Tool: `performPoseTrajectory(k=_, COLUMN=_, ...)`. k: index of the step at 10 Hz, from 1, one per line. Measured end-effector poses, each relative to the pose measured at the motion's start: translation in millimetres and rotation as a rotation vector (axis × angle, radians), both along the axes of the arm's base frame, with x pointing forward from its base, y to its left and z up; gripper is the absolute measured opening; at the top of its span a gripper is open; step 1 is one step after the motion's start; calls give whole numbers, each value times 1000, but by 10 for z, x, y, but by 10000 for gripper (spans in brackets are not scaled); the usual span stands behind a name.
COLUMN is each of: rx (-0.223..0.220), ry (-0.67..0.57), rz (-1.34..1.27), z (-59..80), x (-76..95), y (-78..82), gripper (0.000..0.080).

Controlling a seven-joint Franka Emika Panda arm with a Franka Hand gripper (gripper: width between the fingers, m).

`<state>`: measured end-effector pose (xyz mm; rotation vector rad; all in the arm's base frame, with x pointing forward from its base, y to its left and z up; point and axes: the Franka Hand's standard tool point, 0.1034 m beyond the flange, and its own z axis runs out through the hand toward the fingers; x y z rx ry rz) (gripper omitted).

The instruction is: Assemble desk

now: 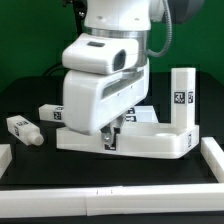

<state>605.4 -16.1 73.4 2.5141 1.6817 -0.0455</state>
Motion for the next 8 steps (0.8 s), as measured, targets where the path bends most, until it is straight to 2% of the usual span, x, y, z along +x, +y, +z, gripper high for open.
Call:
performPoseTrajectory(k=2, rx=-34, ry=-30, rz=208, z=19, x=230, y=248, gripper=57)
performPoseTrajectory(k=4, rx=-34, ry=-24, rz=181, z=-15, x=196, y=191, gripper=57)
performPoseTrajectory(k=6, rx=-39, ry=-33, rz=201, z=-44, x=219, y=205, gripper=58)
performPoseTrajectory(k=8, rx=-54, ry=-59, rz=269, z=-173, x=353, y=330, gripper=57)
